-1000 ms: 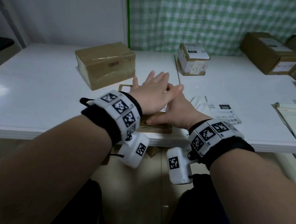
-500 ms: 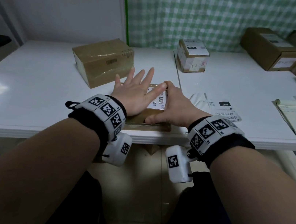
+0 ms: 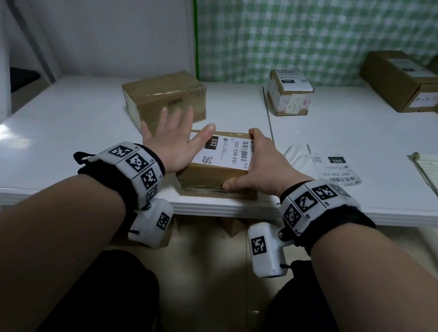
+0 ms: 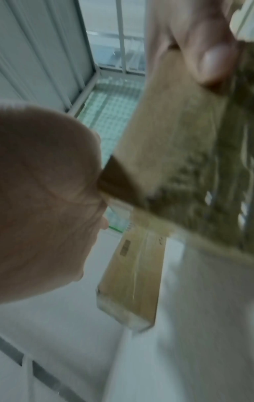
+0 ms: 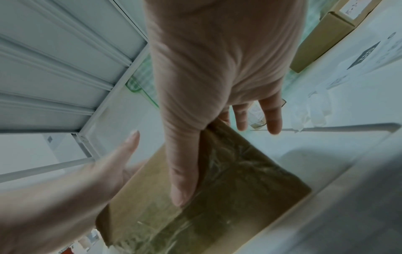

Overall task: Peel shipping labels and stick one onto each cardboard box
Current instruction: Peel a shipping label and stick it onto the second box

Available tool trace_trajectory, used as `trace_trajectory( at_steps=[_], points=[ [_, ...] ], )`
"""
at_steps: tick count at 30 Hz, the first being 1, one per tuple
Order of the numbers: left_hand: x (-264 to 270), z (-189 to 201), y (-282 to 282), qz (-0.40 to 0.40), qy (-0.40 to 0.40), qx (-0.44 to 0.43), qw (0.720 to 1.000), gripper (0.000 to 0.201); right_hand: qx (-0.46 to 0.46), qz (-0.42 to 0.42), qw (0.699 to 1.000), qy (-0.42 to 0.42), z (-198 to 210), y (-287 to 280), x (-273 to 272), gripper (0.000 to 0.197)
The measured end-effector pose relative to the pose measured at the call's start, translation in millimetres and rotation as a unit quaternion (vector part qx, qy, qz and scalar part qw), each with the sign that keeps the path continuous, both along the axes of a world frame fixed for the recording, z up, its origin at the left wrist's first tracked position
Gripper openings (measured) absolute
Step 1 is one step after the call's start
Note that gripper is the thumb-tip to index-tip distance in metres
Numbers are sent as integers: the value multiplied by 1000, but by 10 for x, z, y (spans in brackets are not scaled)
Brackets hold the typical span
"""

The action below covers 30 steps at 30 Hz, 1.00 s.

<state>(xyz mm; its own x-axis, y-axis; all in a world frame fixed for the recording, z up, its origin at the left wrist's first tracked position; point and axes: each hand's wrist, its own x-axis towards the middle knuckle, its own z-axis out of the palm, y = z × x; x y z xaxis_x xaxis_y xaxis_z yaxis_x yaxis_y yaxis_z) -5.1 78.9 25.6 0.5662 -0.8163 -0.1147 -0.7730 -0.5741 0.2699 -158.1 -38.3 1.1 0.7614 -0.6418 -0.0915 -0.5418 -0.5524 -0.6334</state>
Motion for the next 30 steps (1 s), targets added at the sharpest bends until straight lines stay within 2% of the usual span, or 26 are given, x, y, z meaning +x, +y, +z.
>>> trace_trajectory(
  at_steps=[2, 5, 8, 10, 13, 16, 18, 22, 26, 30],
  points=[
    [-117, 93, -65, -6, -8, -7, 1000, 91, -10, 1, 1000, -9, -17, 9, -17, 131],
    [-440, 172, -241, -62, -11, -27, 998, 81, -31, 3, 999, -27, -34, 39, -45, 129],
    [-715, 119, -409, -113, -10, -49, 992, 80, -56, 16, 997, -58, -64, 93, -45, 128],
    [-775, 36, -484, -119, -11, -69, 990, 80, -71, 27, 994, -83, -108, 113, -49, 127],
    [-737, -70, -529, -109, -37, -88, 989, 81, -82, 27, 992, -90, -138, 119, -69, 122],
    [-661, -98, -542, -96, -39, -89, 991, 84, -94, 22, 993, -63, -139, 114, -74, 123],
    [-603, -86, -542, -84, -32, -70, 993, 86, -99, 18, 994, -37, -120, 104, -75, 128],
    [-425, -73, -506, -63, -29, -22, 997, 87, -80, 7, 997, 0, -48, 86, -106, 126],
    [-192, -65, -377, -32, 2, 8, 999, 85, -69, 6, 997, 24, -36, 77, -82, 126],
    [-13, -110, -205, -8, 53, -28, 998, 83, -53, 4, 998, 25, -34, 66, -73, 125]
  ],
)
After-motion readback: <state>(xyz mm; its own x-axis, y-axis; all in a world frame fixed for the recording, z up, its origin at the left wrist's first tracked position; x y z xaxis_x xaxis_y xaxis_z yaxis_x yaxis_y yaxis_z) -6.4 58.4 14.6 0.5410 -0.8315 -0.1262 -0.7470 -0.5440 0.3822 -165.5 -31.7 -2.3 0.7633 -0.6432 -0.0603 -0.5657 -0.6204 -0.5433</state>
